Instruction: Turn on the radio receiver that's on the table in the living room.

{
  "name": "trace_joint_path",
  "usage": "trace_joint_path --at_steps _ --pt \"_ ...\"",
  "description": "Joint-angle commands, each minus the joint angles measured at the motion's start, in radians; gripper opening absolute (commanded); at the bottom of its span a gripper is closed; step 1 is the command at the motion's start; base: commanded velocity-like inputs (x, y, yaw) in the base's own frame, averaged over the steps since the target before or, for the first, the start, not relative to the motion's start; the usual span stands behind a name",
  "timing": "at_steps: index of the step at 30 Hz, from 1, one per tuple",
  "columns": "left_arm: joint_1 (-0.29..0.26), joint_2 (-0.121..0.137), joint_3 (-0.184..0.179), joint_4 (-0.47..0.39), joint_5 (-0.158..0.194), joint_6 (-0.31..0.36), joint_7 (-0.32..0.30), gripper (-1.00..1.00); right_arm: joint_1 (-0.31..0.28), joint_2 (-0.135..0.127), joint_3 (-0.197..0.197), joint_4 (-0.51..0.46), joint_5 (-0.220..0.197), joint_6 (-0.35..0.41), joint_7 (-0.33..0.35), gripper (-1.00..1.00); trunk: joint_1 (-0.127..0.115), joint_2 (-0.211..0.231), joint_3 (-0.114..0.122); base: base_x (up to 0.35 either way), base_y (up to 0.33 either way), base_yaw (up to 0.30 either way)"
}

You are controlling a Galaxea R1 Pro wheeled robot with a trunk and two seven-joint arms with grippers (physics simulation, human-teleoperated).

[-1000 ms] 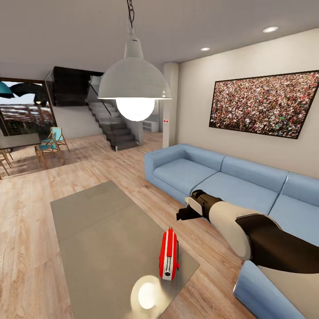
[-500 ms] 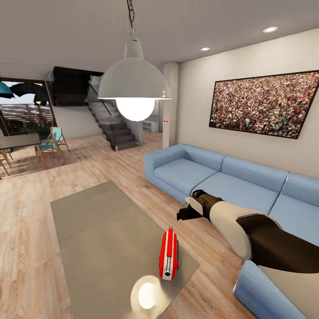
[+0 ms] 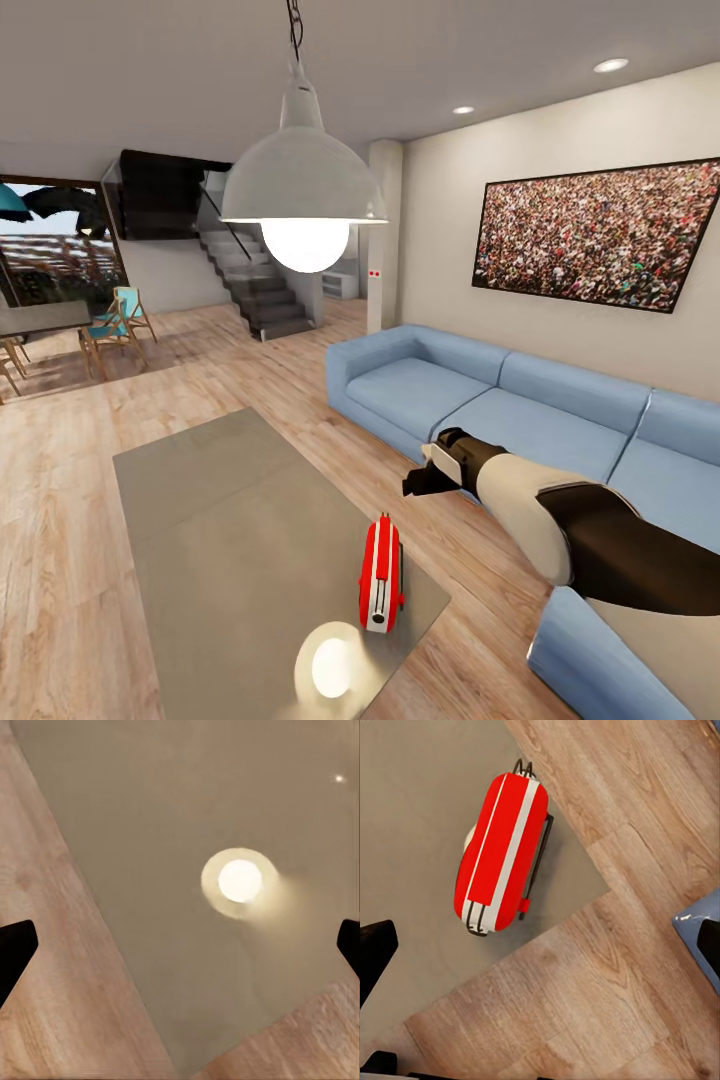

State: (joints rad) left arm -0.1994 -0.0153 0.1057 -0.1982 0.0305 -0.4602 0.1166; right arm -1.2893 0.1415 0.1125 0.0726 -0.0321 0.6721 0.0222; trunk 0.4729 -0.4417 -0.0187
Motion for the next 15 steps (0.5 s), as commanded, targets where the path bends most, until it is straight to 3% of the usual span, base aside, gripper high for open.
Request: trace_joint_path --at_steps 1,5,15 --pt "0.0 0.003 0.01 -0.003 0.008 0.0 0.0 1.0 0.0 0.0 0.0 0.0 0.0 0.0 0.0 1.0 0.004 -0.007 -0.003 0.0 0.0 0.0" --pt "0.0 0.016 0.074 -0.044 0.06 -0.001 0.006 1.0 0.001 -0.001 -0.001 0.0 0.0 -0.002 0.0 1.0 0.019 -0.035 -0.016 0.0 0.0 0.0" --pt "0.0 0.02 0.095 -0.055 0.072 -0.002 0.012 1.0 0.0 -0.002 -0.003 0.0 -0.002 -0.005 -0.001 1.0 0.058 -0.105 -0.047 0.0 0.0 0.0"
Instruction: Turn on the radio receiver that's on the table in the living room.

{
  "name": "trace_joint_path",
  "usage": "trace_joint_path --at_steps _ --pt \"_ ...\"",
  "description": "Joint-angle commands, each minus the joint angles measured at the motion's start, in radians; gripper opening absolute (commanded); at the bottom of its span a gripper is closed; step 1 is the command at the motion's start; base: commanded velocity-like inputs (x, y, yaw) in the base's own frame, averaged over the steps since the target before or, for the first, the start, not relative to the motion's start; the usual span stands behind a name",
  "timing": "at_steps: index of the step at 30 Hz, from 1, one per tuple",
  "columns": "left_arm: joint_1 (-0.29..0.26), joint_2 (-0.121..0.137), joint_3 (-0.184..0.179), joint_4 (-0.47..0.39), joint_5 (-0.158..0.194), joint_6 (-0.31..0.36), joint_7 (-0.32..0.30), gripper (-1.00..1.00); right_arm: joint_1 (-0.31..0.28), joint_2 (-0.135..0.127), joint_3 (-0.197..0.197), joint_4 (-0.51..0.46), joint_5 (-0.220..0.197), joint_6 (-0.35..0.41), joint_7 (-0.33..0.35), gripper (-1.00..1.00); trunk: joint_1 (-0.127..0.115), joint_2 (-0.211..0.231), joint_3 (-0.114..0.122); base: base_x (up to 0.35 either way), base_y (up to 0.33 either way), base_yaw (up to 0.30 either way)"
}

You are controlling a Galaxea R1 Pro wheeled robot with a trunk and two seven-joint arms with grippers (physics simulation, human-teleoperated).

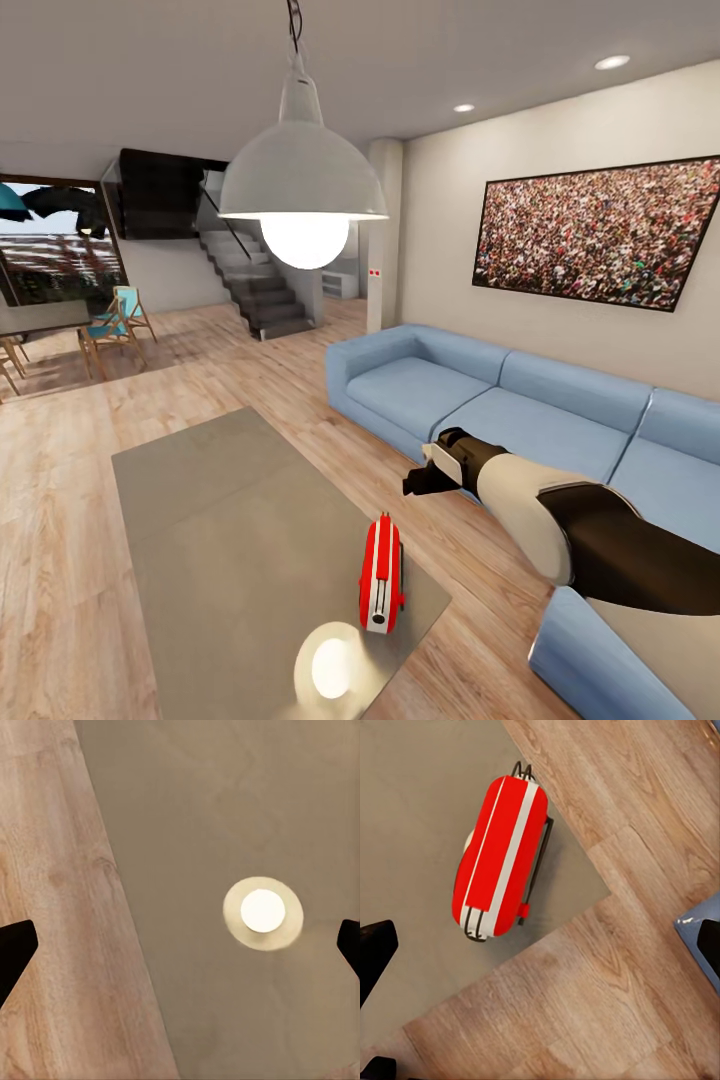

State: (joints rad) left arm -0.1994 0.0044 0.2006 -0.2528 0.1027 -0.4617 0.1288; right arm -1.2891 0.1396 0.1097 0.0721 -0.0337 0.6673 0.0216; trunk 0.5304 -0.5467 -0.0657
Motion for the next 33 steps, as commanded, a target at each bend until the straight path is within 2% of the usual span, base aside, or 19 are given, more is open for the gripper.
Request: trace_joint_path --at_steps 1,11,21,33 --pt "0.0 0.0 0.0 0.0 0.0 0.0 0.0 1.0 0.0 0.0 0.0 0.0 0.0 0.0 0.0 1.0 0.004 -0.007 -0.003 0.0 0.0 0.0" --pt "0.0 -0.001 0.0 0.0 0.0 0.0 0.0 1.0 0.0 0.0 0.001 0.0 0.0 0.0 0.0 1.0 0.042 -0.077 -0.035 0.0 0.006 0.0" --pt "0.0 -0.001 0.002 0.0 0.001 -0.001 0.0 1.0 0.0 0.0 0.001 0.0 0.001 0.0 -0.002 1.0 0.081 -0.147 -0.066 0.0 0.185 0.0" --pt "0.0 -0.002 0.002 0.0 0.0 -0.004 0.002 1.0 0.0 -0.001 0.002 0.0 0.002 -0.001 -0.006 1.0 0.127 -0.231 -0.104 0.0 0.011 0.0"
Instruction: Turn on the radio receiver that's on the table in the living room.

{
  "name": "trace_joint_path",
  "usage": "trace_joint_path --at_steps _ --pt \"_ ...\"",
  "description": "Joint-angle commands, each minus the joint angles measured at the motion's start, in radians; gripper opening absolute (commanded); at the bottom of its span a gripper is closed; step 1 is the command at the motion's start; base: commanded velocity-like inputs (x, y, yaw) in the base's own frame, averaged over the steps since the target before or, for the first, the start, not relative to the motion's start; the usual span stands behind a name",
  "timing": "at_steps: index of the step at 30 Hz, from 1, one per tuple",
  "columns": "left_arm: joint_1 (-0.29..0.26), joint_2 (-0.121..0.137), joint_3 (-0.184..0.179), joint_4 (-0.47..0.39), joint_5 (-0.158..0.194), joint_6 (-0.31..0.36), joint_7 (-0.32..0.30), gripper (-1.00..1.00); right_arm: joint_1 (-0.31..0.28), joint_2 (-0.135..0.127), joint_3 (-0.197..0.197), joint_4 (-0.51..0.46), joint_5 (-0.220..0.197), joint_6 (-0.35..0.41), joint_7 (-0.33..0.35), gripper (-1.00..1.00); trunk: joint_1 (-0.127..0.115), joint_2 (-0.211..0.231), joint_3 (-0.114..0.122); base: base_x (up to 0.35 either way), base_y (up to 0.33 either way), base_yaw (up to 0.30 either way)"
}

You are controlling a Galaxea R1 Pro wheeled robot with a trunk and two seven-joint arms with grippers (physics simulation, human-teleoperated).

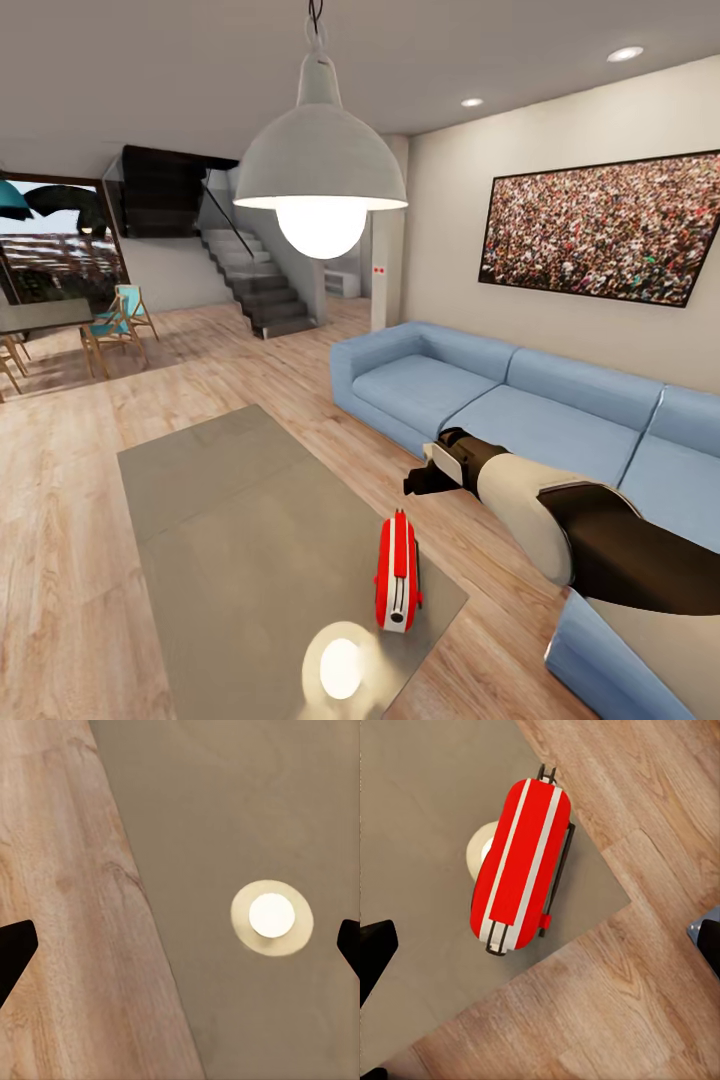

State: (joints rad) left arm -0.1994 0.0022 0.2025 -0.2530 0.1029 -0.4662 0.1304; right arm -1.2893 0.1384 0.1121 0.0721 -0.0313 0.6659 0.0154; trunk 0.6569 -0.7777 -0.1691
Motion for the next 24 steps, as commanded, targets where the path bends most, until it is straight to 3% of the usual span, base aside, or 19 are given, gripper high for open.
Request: trace_joint_path --at_steps 1,10,24 --pt "0.0 -0.002 0.0 0.001 0.0 0.0 0.001 1.0 0.0 0.0 0.0 0.0 -0.001 0.0 0.002 1.0 0.004 -0.007 -0.003 0.0 0.0 0.0" --pt "0.0 -0.007 0.001 0.001 0.0 -0.001 0.044 1.0 0.0 0.0 0.0 0.0 -0.001 0.0 0.003 1.0 0.038 -0.07 -0.031 0.0 0.0 0.0" --pt "0.0 -0.01 0.001 0.001 0.001 -0.002 0.052 1.0 0.0 0.0 -0.001 0.0 -0.001 0.002 0.005 1.0 0.092 -0.168 -0.075 0.0 0.0 0.0"
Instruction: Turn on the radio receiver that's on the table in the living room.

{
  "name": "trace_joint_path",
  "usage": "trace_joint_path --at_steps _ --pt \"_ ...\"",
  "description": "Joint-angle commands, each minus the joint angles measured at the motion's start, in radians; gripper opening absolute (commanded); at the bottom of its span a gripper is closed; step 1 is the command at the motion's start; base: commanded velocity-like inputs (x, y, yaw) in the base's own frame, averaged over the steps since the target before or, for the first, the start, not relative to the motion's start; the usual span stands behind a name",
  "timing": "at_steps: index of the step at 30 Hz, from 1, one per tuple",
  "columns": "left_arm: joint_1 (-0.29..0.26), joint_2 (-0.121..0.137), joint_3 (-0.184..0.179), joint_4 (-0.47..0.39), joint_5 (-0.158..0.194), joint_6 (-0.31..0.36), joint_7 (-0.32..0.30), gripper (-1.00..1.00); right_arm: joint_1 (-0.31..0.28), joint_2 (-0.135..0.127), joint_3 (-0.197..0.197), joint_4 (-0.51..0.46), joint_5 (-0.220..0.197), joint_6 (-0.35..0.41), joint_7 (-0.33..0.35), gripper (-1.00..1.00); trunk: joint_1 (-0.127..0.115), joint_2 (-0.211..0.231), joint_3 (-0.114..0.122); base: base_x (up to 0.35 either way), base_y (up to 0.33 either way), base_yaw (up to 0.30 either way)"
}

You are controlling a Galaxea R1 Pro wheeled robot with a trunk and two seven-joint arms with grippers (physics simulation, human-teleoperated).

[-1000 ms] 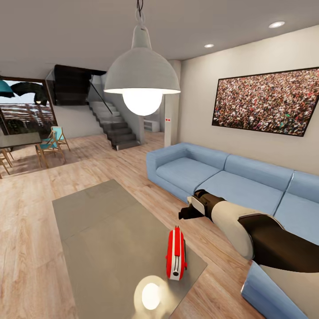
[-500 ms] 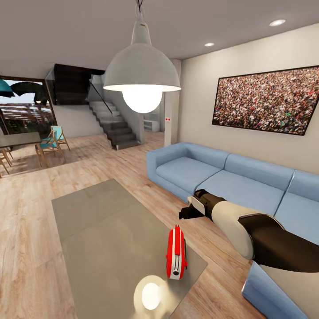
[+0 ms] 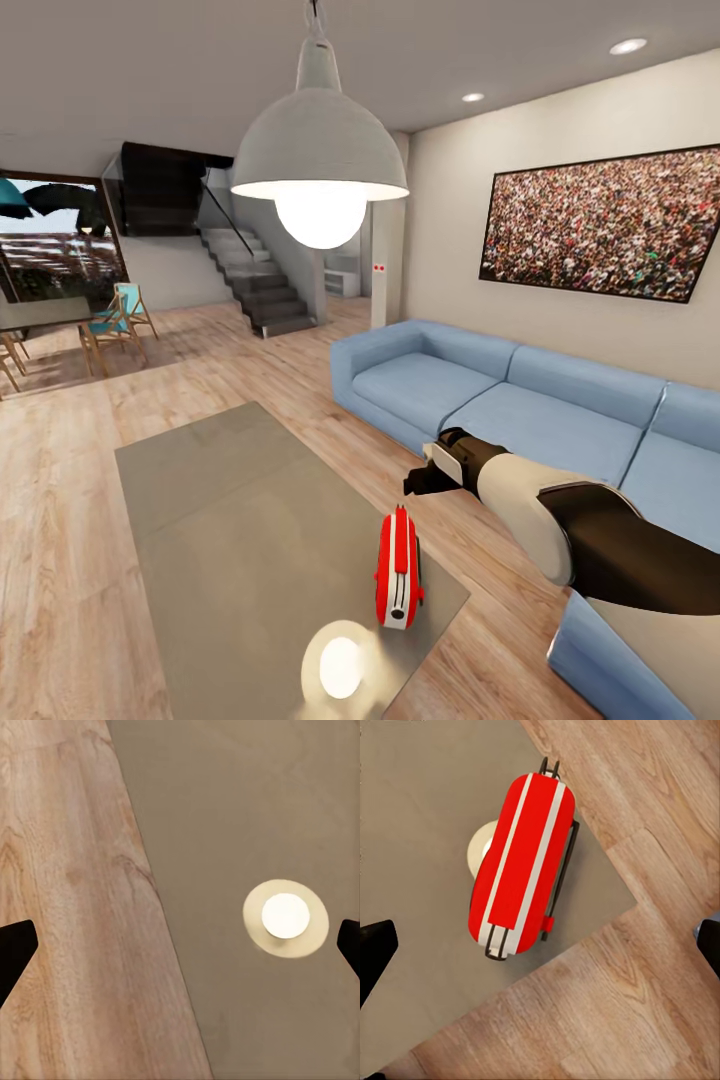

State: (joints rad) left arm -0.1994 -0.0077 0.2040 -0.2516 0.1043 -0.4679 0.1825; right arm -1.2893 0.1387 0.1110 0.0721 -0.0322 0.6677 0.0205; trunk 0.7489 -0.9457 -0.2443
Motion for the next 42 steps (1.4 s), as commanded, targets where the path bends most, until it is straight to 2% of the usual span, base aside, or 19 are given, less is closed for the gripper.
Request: trace_joint_path --at_steps 1,29,42 --pt "0.0 0.0 0.0 0.0 0.0 0.0 0.0 1.0 0.0 0.0 0.0 0.0 0.0 0.0 0.0 1.0 0.004 -0.007 -0.003 0.0 0.0 0.0" --pt "0.0 0.001 -0.001 0.0 0.0 -0.002 -0.001 1.0 -0.001 0.001 -0.002 0.0 0.0 -0.013 0.001 1.0 0.111 -0.203 -0.091 0.0 0.0 0.0" --pt "0.0 0.002 0.0 0.0 0.0 -0.001 -0.001 1.0 0.0 0.001 -0.001 0.0 0.0 -0.013 0.0 1.0 0.161 -0.294 -0.132 0.064 0.094 0.0"
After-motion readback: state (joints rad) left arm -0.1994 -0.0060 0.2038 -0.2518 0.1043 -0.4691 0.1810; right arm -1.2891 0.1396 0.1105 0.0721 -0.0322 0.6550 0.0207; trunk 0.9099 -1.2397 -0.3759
